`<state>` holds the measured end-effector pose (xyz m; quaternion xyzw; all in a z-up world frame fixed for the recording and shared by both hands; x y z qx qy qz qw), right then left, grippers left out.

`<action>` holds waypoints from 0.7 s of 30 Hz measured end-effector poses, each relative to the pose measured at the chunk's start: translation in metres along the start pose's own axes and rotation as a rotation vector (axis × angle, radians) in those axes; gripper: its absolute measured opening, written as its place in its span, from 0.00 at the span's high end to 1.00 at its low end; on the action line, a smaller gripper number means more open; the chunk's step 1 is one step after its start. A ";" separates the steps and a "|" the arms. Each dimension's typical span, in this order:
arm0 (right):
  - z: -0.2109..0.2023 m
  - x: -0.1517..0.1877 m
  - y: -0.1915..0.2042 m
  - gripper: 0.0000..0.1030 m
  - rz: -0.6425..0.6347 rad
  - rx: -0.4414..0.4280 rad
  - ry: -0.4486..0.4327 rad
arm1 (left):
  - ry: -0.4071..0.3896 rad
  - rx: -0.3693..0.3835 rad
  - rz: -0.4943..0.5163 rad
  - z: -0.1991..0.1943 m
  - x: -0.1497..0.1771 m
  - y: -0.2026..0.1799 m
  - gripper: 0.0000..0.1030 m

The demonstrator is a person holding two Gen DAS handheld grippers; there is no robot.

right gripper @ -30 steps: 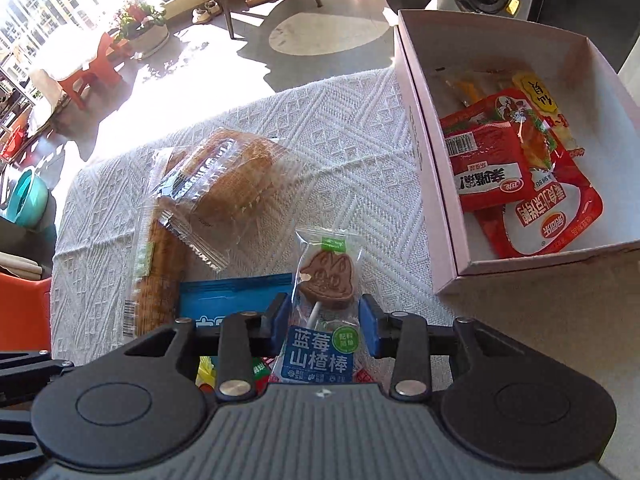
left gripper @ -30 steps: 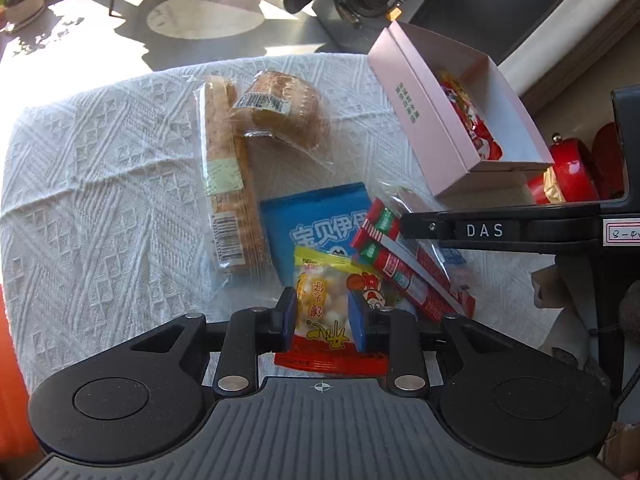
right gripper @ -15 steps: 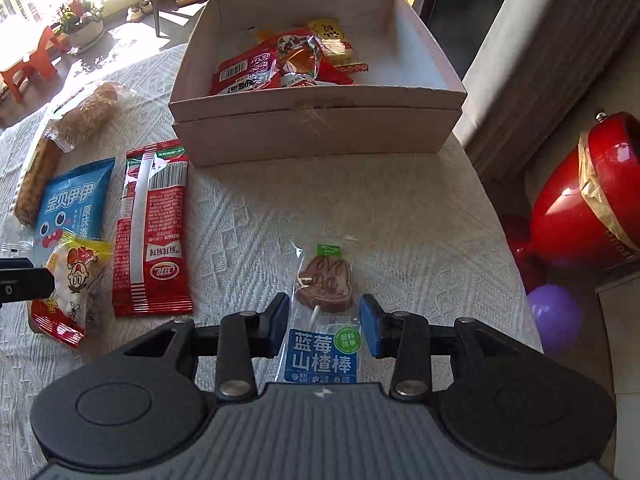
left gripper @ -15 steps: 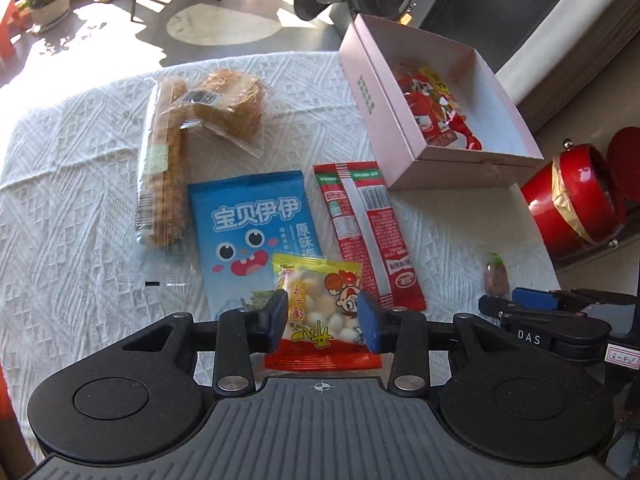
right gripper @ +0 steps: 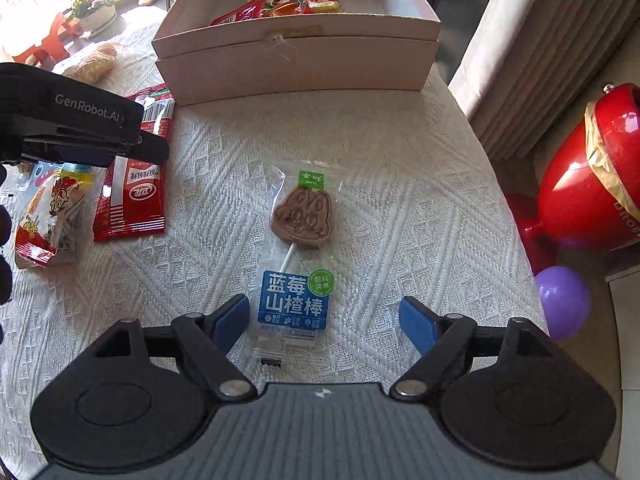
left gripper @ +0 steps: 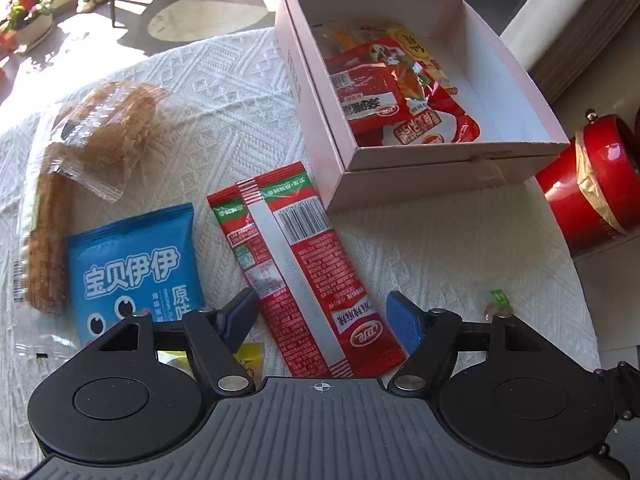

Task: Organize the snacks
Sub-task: 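Grasp the red sausage packet with the left tool while the right tool regrasps the hawthorn stick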

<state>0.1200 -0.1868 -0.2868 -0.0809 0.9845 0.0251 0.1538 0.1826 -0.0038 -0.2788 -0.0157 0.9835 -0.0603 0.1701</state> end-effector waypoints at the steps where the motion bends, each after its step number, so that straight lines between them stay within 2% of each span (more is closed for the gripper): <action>1: 0.001 0.002 -0.002 0.11 0.004 -0.001 -0.002 | -0.003 -0.012 -0.006 0.001 -0.001 0.000 0.26; 5: 0.001 0.009 -0.007 0.04 0.000 -0.001 -0.023 | -0.021 -0.055 -0.103 0.003 -0.008 0.009 0.28; 8: 0.002 0.013 -0.009 0.00 0.003 -0.002 -0.032 | -0.026 -0.075 -0.129 0.005 -0.018 0.012 0.28; 12: 0.004 0.012 -0.010 0.00 -0.008 -0.007 -0.042 | -0.013 -0.091 -0.056 0.004 -0.019 0.007 0.35; 15: 0.005 0.013 -0.009 0.00 -0.011 -0.009 -0.046 | 0.002 -0.029 0.013 -0.006 0.004 -0.005 0.40; 16: 0.005 0.013 -0.009 0.00 -0.011 -0.009 -0.045 | 0.007 -0.010 0.024 -0.010 0.013 -0.008 0.47; 18: 0.005 0.011 -0.009 0.00 -0.014 -0.012 -0.040 | 0.014 0.022 0.040 -0.023 0.035 -0.011 0.80; 21: 0.009 0.007 -0.009 0.00 -0.051 -0.023 -0.025 | 0.060 0.048 0.057 -0.039 0.071 -0.015 0.81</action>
Point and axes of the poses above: each gripper's, at about its wrist camera, not at the fingertips, and z roughly the way its jaws point, y to its left, x to its underside, the point moved 4 cm from there along z, roughly the way its jaws point, and after that the axes turned 5 degrees about z, right-handed, at the moved point
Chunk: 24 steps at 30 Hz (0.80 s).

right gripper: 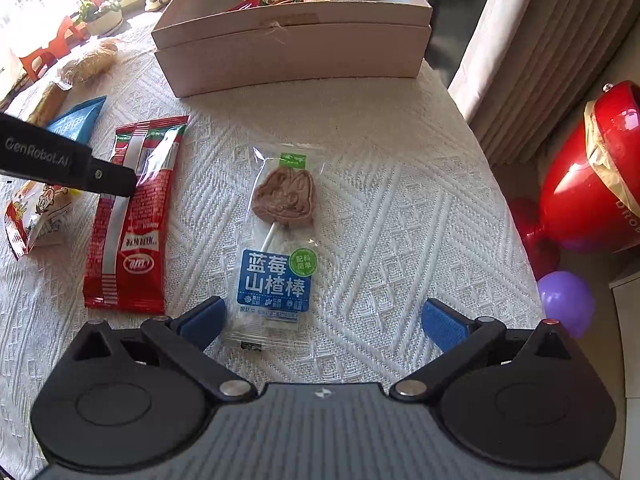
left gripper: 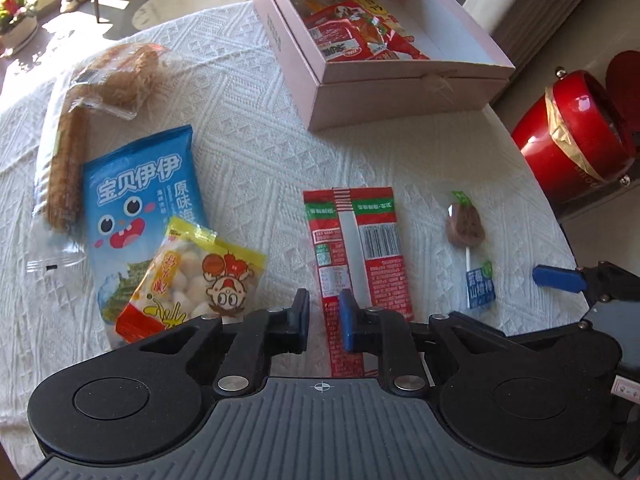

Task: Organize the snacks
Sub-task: 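Grasp the red sausage packet with the left tool while the right tool regrasps the hawthorn stick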

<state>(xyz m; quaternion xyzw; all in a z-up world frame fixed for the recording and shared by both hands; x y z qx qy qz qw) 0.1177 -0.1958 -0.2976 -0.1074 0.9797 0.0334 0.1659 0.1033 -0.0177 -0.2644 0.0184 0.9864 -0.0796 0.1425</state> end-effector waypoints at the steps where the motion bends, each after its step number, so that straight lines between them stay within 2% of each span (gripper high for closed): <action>1: 0.001 -0.001 0.000 0.00 -0.010 -0.003 0.007 | 0.021 0.002 -0.005 -0.001 0.012 0.001 0.81; 3: 0.001 -0.004 0.001 0.00 -0.017 -0.006 0.023 | 0.049 0.046 -0.050 -0.001 0.027 0.003 0.81; 6: 0.002 -0.007 0.001 0.00 -0.013 -0.003 0.040 | 0.029 0.113 -0.116 -0.004 0.033 0.005 0.79; 8: 0.001 -0.008 0.001 0.00 -0.010 -0.004 0.057 | -0.005 0.094 -0.083 -0.006 0.026 -0.001 0.77; 11: -0.005 -0.011 -0.009 0.04 0.059 -0.027 0.082 | -0.043 0.049 0.002 -0.003 0.010 -0.017 0.75; 13: -0.018 -0.011 -0.017 0.05 0.103 -0.021 0.053 | -0.031 0.001 0.071 0.007 -0.001 -0.033 0.74; 15: -0.031 -0.010 -0.024 0.05 0.110 0.019 0.009 | -0.019 -0.041 0.126 0.013 -0.007 -0.046 0.70; 17: -0.041 -0.010 -0.031 0.05 0.105 0.067 -0.028 | -0.006 -0.053 0.162 0.016 -0.010 -0.056 0.64; 20: -0.050 -0.012 -0.045 0.05 0.133 0.094 -0.054 | 0.018 -0.054 0.192 0.021 -0.013 -0.071 0.45; 22: -0.053 -0.015 -0.059 0.05 0.172 0.105 -0.076 | 0.030 -0.030 0.202 0.025 -0.014 -0.076 0.27; 24: -0.057 -0.016 -0.068 0.05 0.201 0.117 -0.095 | 0.036 -0.001 0.198 0.027 -0.014 -0.078 0.16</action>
Point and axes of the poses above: each gripper's, at about its wrist camera, not at the fingertips, and z roughly the way its jaws point, y to its left, x to its underside, the point moved 4 cm from there along z, roughly the way its jaws point, and after that the axes turned 5 degrees about z, right-handed, at the moved point
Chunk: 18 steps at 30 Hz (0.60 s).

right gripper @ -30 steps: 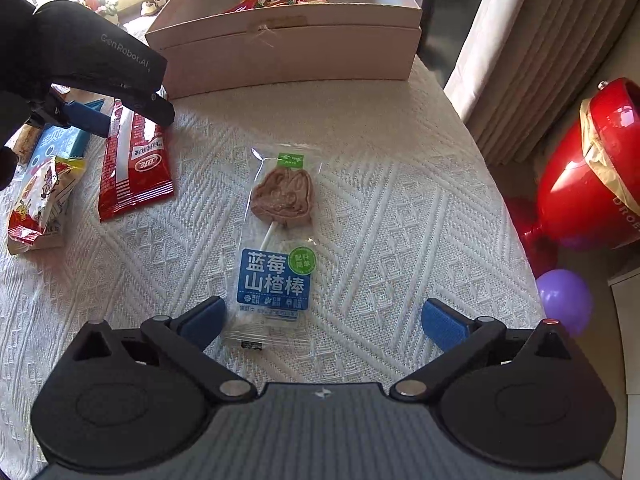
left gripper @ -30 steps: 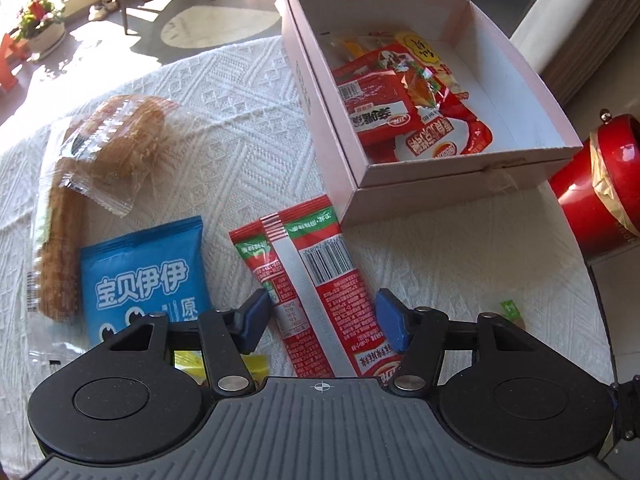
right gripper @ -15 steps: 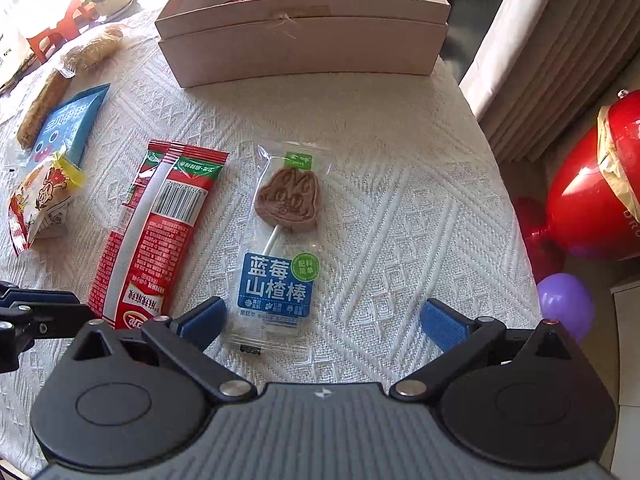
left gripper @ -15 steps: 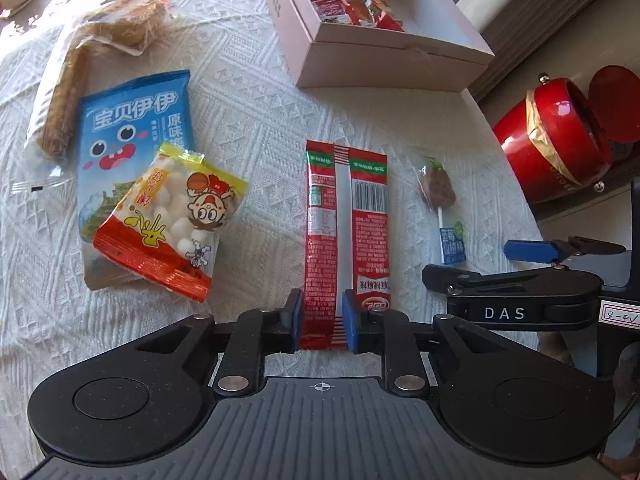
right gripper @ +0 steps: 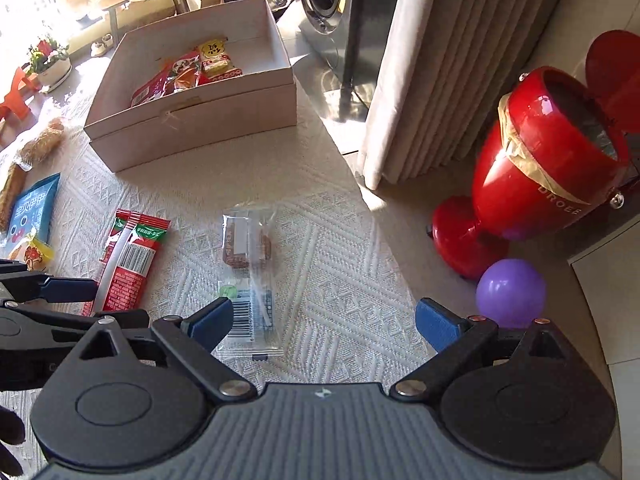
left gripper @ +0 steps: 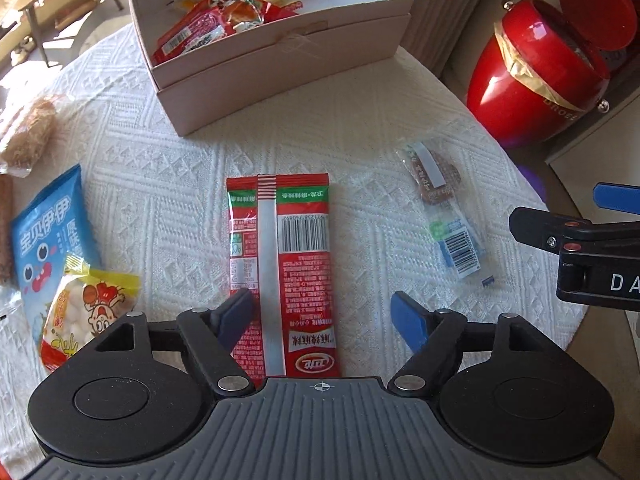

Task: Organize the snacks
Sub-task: 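Grasp the red sausage packet with the left tool while the right tool regrasps the hawthorn stick, then drop the hawthorn stick into the pink box with the right tool while the left tool drops the sausage packet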

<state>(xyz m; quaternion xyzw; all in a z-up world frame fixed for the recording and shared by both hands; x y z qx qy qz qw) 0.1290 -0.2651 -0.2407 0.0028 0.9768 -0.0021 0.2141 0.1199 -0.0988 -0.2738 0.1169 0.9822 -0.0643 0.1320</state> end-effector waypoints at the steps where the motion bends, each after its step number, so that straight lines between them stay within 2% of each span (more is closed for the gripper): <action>1: 0.001 -0.001 -0.002 0.05 0.008 0.006 -0.005 | -0.001 0.005 -0.002 0.000 0.000 0.000 0.14; 3: 0.000 -0.002 -0.007 0.05 0.016 0.010 -0.012 | -0.004 -0.007 -0.001 0.002 0.002 -0.001 0.15; 6: 0.000 0.000 -0.009 0.05 -0.006 0.000 -0.011 | 0.004 -0.078 -0.044 0.001 0.010 0.021 0.21; 10: 0.000 0.006 -0.004 0.05 -0.046 -0.029 -0.006 | -0.015 -0.055 -0.112 0.000 0.012 0.041 0.25; 13: 0.002 0.009 -0.003 0.05 -0.045 -0.056 0.010 | -0.016 -0.067 -0.087 0.004 0.003 0.039 0.19; 15: 0.004 0.008 -0.002 0.05 -0.038 -0.070 0.015 | -0.016 -0.084 -0.067 0.009 -0.007 0.036 0.19; 17: 0.005 0.006 0.001 0.05 -0.030 -0.090 0.011 | -0.010 -0.091 -0.062 0.008 -0.008 0.033 0.22; 18: 0.007 0.003 0.003 0.06 -0.027 -0.103 0.008 | -0.008 -0.100 -0.061 0.006 -0.007 0.033 0.31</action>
Point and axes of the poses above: each gripper's, at about its wrist camera, not at the fingertips, and z roughly the way its jaws point, y to its left, x to its underside, the point moved 4 cm from there along z, roughly the way its jaws point, and after that the axes turned 5 degrees about z, right-handed, at the moved point
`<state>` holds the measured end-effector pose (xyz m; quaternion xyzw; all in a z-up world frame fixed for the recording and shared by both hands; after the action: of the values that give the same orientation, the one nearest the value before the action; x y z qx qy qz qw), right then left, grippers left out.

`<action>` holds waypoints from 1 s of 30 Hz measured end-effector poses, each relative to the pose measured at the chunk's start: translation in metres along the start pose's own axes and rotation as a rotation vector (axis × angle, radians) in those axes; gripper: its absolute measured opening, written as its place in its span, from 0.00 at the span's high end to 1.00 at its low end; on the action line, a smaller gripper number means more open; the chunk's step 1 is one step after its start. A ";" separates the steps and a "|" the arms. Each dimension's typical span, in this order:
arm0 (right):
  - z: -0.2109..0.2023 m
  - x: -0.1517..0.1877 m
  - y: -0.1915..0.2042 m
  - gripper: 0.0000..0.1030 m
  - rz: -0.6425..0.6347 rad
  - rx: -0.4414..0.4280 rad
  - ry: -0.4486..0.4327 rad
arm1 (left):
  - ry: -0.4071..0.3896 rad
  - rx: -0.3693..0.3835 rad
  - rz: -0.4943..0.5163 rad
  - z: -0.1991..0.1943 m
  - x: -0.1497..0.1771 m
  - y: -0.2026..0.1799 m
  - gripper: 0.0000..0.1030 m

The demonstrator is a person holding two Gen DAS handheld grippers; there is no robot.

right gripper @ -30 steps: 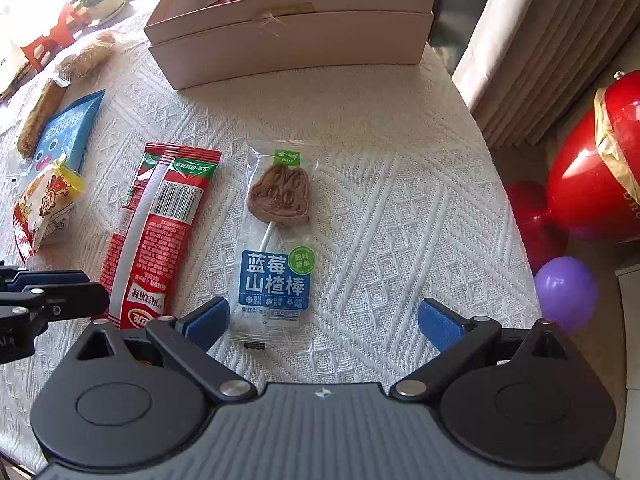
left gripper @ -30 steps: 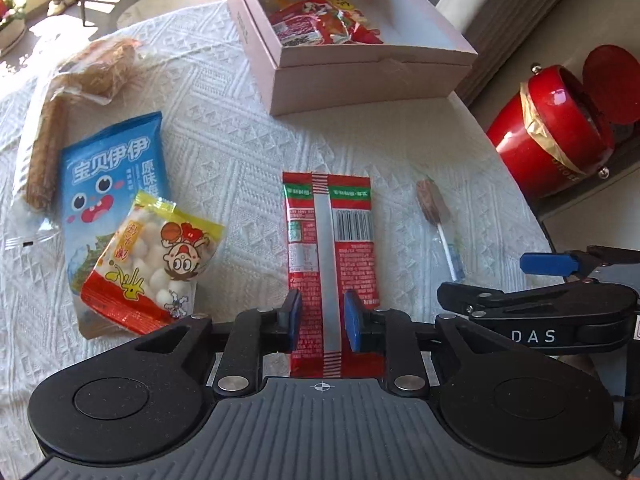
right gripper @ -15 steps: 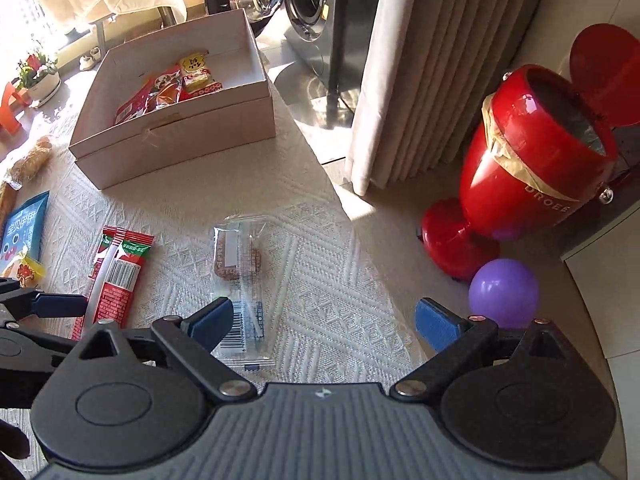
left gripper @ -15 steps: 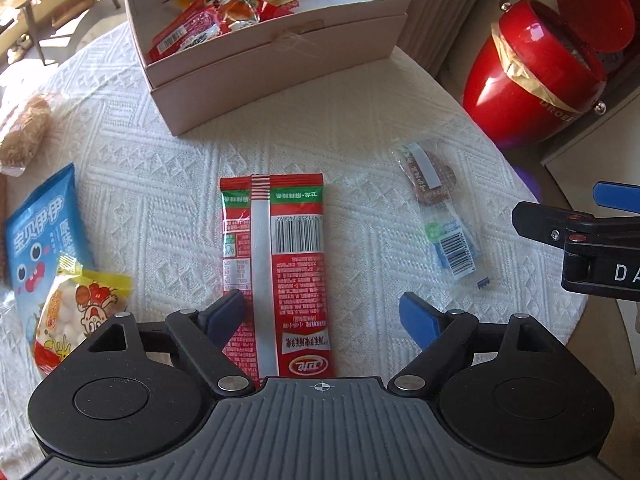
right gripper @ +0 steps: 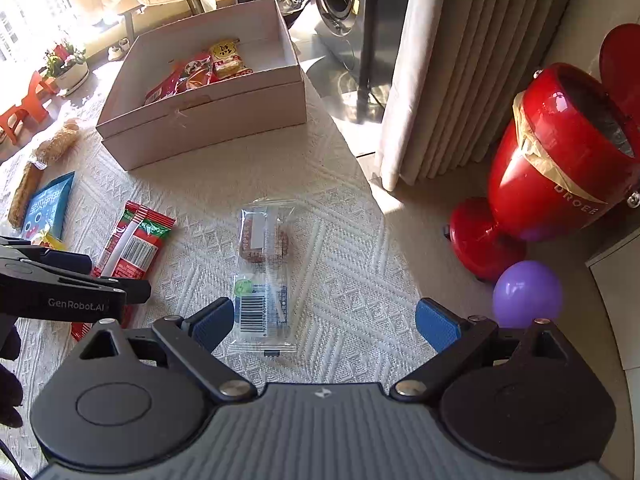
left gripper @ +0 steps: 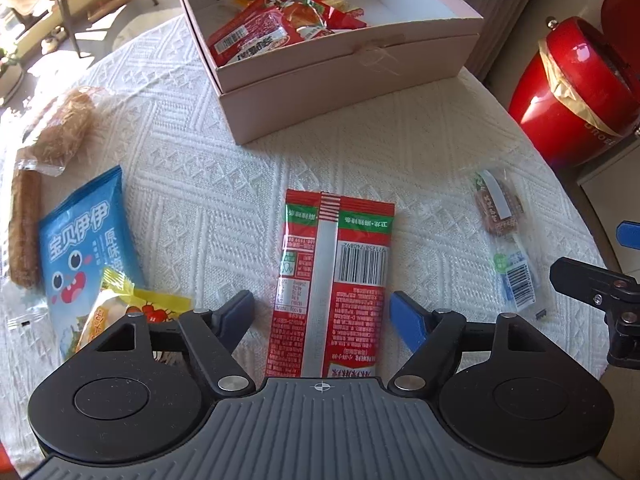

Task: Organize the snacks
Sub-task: 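Drop the hawthorn stick into the pink box with the right tool while the left tool drops the sausage packet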

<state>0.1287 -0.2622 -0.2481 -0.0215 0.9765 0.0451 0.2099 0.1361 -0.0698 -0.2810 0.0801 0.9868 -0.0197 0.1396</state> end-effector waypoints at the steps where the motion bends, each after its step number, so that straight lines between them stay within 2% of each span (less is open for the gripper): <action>1: 0.003 -0.003 0.002 0.08 0.000 -0.012 -0.002 | 0.003 -0.003 -0.006 -0.001 -0.001 -0.002 0.44; 2: 0.006 -0.006 0.005 0.09 -0.002 -0.024 -0.002 | 0.009 0.004 -0.016 -0.003 0.001 -0.001 0.47; 5: 0.026 -0.018 0.016 0.15 -0.003 -0.049 0.009 | 0.065 0.057 -0.050 -0.003 0.006 0.000 0.48; 9: 0.054 -0.027 0.031 0.18 -0.013 -0.045 0.054 | 0.079 0.048 -0.013 -0.003 0.013 -0.008 0.49; 10: 0.059 -0.027 0.035 0.26 -0.030 -0.031 0.069 | 0.079 0.051 -0.012 -0.002 0.013 -0.008 0.49; 11: 0.060 -0.026 0.040 0.30 -0.059 -0.002 0.060 | 0.079 0.056 -0.013 -0.003 0.014 -0.008 0.49; 12: 0.058 -0.025 0.044 0.42 -0.099 0.012 0.051 | 0.078 0.065 -0.017 -0.003 0.016 -0.008 0.49; 13: 0.054 -0.023 0.048 0.63 -0.131 0.008 0.049 | 0.076 0.072 -0.020 -0.004 0.017 -0.008 0.49; 17: 0.030 -0.017 0.047 0.65 -0.114 -0.017 0.055 | 0.050 0.120 -0.034 -0.014 0.023 -0.002 0.50; 19: 0.012 -0.014 0.042 0.65 -0.080 -0.042 0.060 | 0.014 0.143 -0.036 -0.029 0.027 0.001 0.51; 23: -0.029 -0.009 0.033 0.65 -0.045 -0.075 0.046 | -0.090 0.216 -0.071 -0.092 0.021 0.014 0.51; 26: -0.055 -0.012 0.027 0.65 -0.036 -0.077 0.017 | -0.228 0.245 -0.077 -0.149 -0.007 0.027 0.51; 29: -0.071 -0.020 0.025 0.65 -0.027 -0.081 -0.006 | -0.411 0.236 -0.071 -0.195 -0.064 0.039 0.50; 30: -0.076 -0.025 0.026 0.65 -0.022 -0.078 -0.016 | -0.446 0.240 -0.066 -0.200 -0.082 0.043 0.47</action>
<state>0.1187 -0.2435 -0.1673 -0.0403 0.9719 0.0809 0.2171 0.1664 -0.0281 -0.0673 0.0576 0.9242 -0.1583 0.3427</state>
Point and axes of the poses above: each gripper's, at about its wrist camera, not at the fingertips, and z roughly the way its jaws point, y to its left, x to its underside, the point moved 4 cm from there along z, roughly the way its jaws point, and after that the axes turned 5 degrees about z, right-handed, at the moved point
